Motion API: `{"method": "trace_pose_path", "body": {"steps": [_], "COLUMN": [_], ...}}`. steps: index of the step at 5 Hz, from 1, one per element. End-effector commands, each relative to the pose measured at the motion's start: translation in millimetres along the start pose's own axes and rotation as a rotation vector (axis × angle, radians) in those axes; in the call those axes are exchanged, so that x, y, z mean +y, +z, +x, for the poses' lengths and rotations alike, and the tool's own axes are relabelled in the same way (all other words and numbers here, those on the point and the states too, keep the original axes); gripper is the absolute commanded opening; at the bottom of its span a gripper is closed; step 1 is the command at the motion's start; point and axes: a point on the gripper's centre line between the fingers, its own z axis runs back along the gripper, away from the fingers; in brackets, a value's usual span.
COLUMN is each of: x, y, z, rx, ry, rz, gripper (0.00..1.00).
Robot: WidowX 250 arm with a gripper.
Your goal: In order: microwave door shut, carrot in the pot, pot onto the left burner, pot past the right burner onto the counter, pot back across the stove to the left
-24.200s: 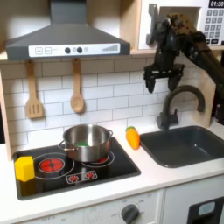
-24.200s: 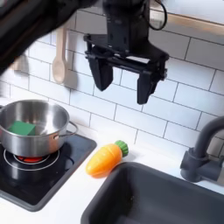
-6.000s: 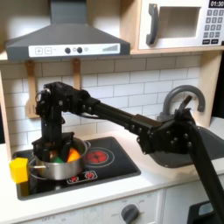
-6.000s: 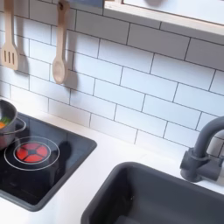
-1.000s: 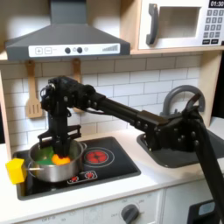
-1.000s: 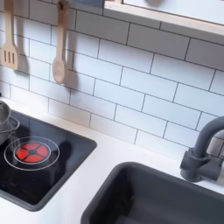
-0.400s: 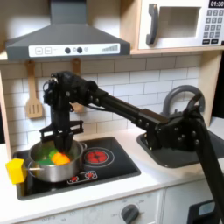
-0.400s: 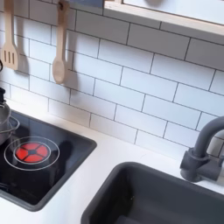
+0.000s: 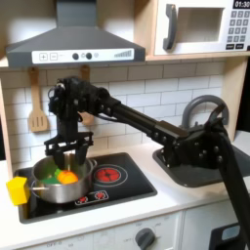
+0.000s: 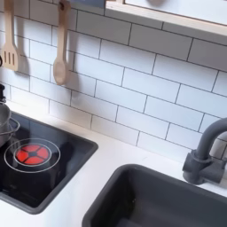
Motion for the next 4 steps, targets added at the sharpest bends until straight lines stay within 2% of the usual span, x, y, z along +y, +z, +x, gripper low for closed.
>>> {"method": "trace_pose_path", "body": {"steps": [1,2,3,4], "x": [1.9,-2.8,-3.8,-1.0], "y": [3.9,8.7,1.6,2.3], "z": [-1.7,-0.1,-0.3,0.8], "rx": [0.039,0.03,0.034,0.028], "ry": [-0.108,-0.153,-0.15,-0.151], "rz": [0.026,0.028,0.014,0.023], "gripper": [1.0,1.0,1.0,1.0]}}
